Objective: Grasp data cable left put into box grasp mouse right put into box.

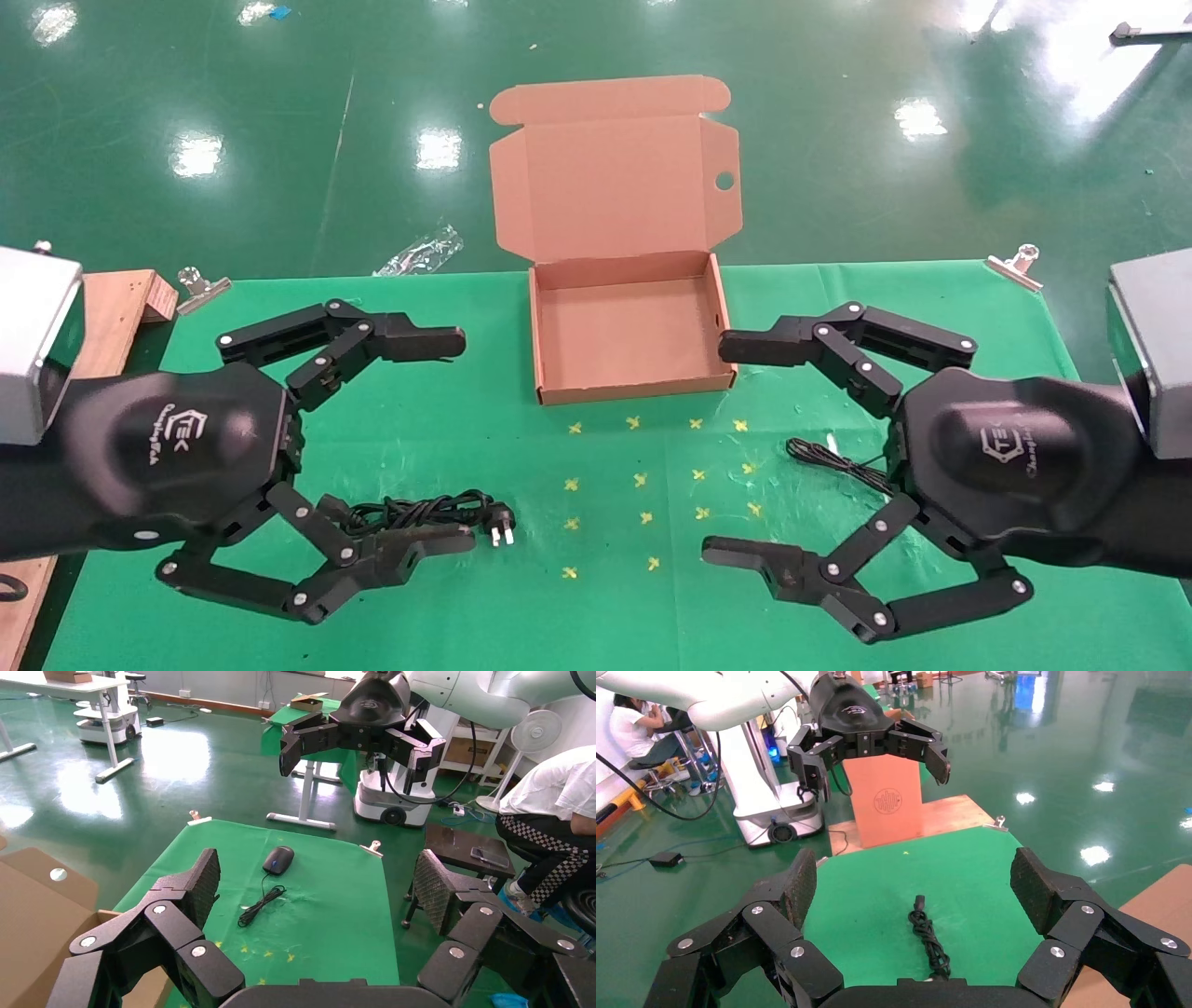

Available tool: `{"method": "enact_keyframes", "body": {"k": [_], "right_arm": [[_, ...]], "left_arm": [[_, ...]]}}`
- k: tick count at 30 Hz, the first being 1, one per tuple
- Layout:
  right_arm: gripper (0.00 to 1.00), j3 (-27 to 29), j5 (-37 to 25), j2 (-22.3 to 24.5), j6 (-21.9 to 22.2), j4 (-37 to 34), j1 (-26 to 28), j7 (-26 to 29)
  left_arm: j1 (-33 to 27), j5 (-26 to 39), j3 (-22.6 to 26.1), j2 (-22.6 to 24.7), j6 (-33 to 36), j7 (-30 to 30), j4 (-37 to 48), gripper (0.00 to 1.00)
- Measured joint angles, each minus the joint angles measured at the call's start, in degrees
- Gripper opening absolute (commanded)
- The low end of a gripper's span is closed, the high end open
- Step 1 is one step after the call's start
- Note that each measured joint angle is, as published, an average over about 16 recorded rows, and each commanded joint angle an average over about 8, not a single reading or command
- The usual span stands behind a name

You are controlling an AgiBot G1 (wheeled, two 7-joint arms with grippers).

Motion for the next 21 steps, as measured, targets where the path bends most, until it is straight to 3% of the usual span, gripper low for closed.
{"method": "enact_keyframes", "body": {"k": [21], "right_arm": [[1.00, -0.01, -0.04, 0.03, 0.00, 0.01, -0.01, -0.01]], "left_arm": [[0.00, 0.00, 0.00, -0.01, 0.01, 0.01, 0.00, 1.00]]}}
